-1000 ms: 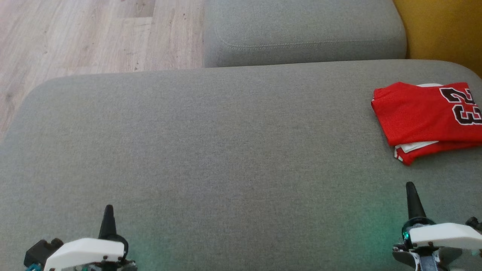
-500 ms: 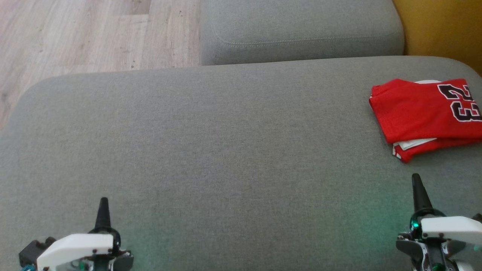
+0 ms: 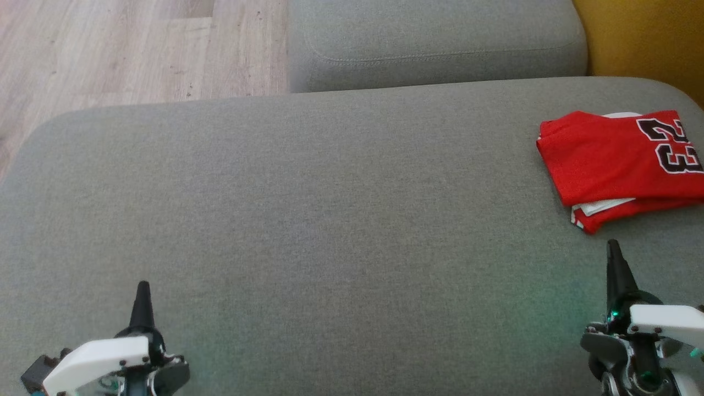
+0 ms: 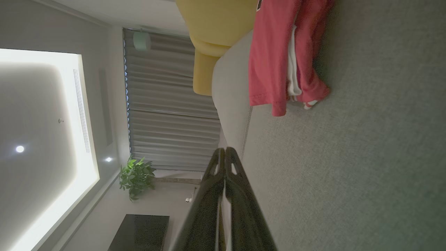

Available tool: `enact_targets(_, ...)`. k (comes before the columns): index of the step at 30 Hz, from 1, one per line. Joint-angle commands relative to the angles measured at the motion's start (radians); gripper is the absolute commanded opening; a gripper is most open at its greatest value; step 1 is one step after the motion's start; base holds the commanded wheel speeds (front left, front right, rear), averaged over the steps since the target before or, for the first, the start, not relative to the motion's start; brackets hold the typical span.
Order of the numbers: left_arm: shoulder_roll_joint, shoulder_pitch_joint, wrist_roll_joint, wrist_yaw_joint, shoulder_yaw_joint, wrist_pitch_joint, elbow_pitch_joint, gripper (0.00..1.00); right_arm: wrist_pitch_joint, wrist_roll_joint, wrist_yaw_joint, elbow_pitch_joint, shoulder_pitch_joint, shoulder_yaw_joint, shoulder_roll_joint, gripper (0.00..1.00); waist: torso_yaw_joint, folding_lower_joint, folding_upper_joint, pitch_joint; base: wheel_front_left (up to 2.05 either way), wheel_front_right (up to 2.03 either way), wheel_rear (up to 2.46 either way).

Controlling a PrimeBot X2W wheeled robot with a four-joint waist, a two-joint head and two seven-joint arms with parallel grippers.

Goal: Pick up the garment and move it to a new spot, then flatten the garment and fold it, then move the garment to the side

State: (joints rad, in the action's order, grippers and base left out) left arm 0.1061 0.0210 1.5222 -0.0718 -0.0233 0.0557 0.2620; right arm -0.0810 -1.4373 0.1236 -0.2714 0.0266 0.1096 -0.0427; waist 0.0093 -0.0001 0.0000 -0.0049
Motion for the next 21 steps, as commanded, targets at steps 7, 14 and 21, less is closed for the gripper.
enact_targets(7,-0.027,0.077,0.063,-0.038,0.090,0.029,-0.020,0.00,-0.020,-0.112,0.007,0.029,0.069,-0.006,-0.011,0.00,-0.006,0.0001,0.0000,0.005,0.00,0.00,0.00)
enact_targets(14,-0.045,0.086,0.099,-0.059,0.122,0.046,-0.017,0.00,-0.029,-0.175,0.007,0.027,0.081,0.000,-0.011,0.00,-0.009,0.0001,0.0000,0.008,0.00,0.00,0.00)
enact_targets(21,-0.046,0.086,0.097,-0.059,0.124,0.047,-0.017,0.00,-0.029,-0.175,0.007,0.027,0.081,0.000,-0.011,0.00,-0.009,0.0001,0.0000,0.008,0.00,0.00,0.00)
